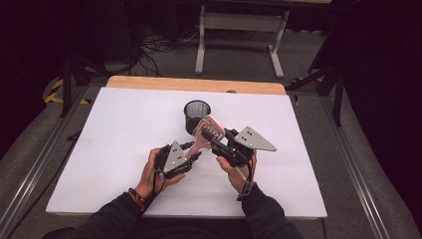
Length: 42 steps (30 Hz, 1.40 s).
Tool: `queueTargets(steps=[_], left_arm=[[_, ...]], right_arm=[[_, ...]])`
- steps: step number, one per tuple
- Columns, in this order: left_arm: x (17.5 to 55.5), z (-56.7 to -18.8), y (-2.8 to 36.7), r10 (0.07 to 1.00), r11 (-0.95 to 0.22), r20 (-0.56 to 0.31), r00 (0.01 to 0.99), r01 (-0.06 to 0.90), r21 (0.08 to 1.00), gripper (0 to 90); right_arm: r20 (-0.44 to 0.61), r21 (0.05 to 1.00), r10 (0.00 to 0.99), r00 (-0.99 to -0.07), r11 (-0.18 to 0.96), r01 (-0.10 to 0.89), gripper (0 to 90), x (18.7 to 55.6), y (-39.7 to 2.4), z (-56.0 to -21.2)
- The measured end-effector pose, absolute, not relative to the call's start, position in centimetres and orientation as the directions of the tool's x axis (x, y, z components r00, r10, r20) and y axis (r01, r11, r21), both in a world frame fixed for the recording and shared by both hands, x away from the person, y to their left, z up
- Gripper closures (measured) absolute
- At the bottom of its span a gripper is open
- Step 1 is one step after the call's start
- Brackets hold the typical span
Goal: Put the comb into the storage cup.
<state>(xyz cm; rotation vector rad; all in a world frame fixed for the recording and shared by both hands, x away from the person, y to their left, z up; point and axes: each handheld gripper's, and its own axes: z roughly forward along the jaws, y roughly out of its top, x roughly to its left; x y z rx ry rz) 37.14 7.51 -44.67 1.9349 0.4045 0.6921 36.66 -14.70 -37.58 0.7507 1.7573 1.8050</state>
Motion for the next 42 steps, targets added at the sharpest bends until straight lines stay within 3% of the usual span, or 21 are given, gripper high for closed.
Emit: queueTargets(steps=[16,29,42], left_arm=[[36.9,-44.9,9.3,0.519,-0.448,0.312,0.796,-0.058,0.892,39.9],[36.7,-44.6,10.9,0.505,-0.432,0.283,0.816,-0.045,0.901,21.1],[37.2,-44.3,13.2,0.512,-0.395,0.232,0.827,-0.013,0.918,8.1]], right_arm=[[0.003,1.0,0.721,-0.693,-0.019,-0.015,63.5,36.4,-16.2,-36.9],[-0.034,0.999,0.747,-0.664,0.009,-0.041,63.4,36.5,-17.9,-36.3],[-0.042,0.998,0.763,-0.645,0.002,-0.063,63.4,36.4,-19.3,-35.5]])
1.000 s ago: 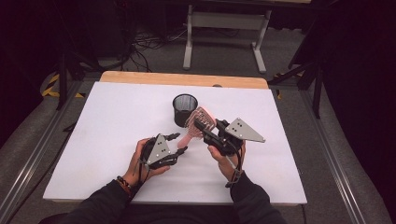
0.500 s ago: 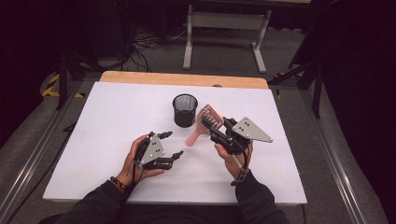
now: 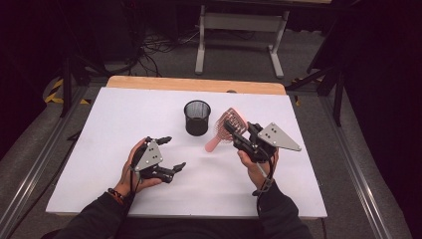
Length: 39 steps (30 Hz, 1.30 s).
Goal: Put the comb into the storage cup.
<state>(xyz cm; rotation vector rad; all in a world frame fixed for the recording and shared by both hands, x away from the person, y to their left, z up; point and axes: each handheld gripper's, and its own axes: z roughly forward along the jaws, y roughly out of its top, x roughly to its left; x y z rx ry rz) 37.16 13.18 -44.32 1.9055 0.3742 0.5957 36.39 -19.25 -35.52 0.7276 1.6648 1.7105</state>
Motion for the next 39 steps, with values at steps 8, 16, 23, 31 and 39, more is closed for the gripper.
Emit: queueTargets(steps=[8,16,23,31,39], left_arm=[[37.1,-43.9,14.7,0.515,-0.366,0.22,0.829,-0.019,0.93,5.9],[36.8,-43.8,16.3,0.532,-0.355,0.217,0.818,-0.017,0.935,6.6],[36.5,-43.9,18.0,0.548,-0.352,0.211,0.809,-0.006,0.936,4.6],[35.7,-44.4,19.6,0.567,-0.343,0.194,0.801,0.014,0.939,5.4],[35.0,-44.8,20.7,0.575,-0.338,0.181,0.798,0.031,0.94,4.9]], right_arm=[[-0.039,0.997,0.779,-0.626,-0.008,-0.071,63.4,36.5,-20.1,-35.2],[-0.038,0.997,0.788,-0.615,-0.014,-0.079,63.4,36.4,-20.6,-35.0],[-0.041,0.996,0.794,-0.606,-0.015,-0.087,63.4,36.3,-20.8,-34.7],[-0.065,0.994,0.802,-0.594,-0.004,-0.113,63.4,36.3,-20.7,-34.1],[-0.062,0.993,0.81,-0.583,-0.011,-0.121,63.5,36.7,-21.0,-33.6]])
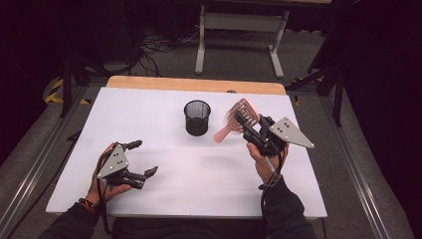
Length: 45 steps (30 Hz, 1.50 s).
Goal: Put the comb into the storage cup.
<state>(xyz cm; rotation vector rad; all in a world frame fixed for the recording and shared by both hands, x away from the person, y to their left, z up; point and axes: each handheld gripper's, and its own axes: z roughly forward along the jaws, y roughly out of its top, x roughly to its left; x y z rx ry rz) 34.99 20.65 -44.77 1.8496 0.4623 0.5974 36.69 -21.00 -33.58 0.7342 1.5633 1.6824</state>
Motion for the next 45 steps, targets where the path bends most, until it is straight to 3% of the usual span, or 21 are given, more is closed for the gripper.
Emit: queueTargets(steps=[27,45], left_arm=[[33.0,-45.3,22.7,0.565,-0.358,0.175,0.806,0.049,0.932,4.2],[32.8,-45.9,22.8,0.548,-0.39,0.192,0.814,0.046,0.92,4.1]], right_arm=[[-0.102,0.985,0.825,-0.556,0.008,-0.17,63.5,39.1,-19.1,-29.3],[-0.091,0.992,0.835,-0.542,0.027,-0.125,63.5,43.9,-14.9,-29.1]])
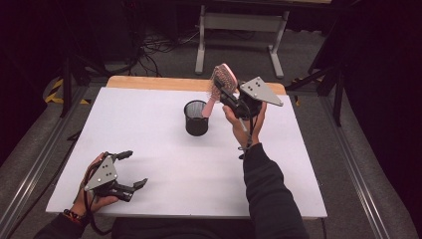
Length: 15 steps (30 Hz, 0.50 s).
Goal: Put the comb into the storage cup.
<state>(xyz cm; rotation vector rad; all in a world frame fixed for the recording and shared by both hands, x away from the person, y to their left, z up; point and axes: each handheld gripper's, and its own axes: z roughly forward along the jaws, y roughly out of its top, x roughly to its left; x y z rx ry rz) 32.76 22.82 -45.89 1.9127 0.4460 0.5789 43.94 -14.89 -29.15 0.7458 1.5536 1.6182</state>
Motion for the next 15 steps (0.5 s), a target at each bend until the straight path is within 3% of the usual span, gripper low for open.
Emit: queueTargets(steps=[15], left_arm=[[32.9,-45.7,23.2,0.552,-0.386,0.197,0.81,0.038,0.922,3.9]], right_arm=[[-0.088,0.995,0.847,-0.524,0.046,-0.092,63.5,46.2,-12.8,-30.2]])
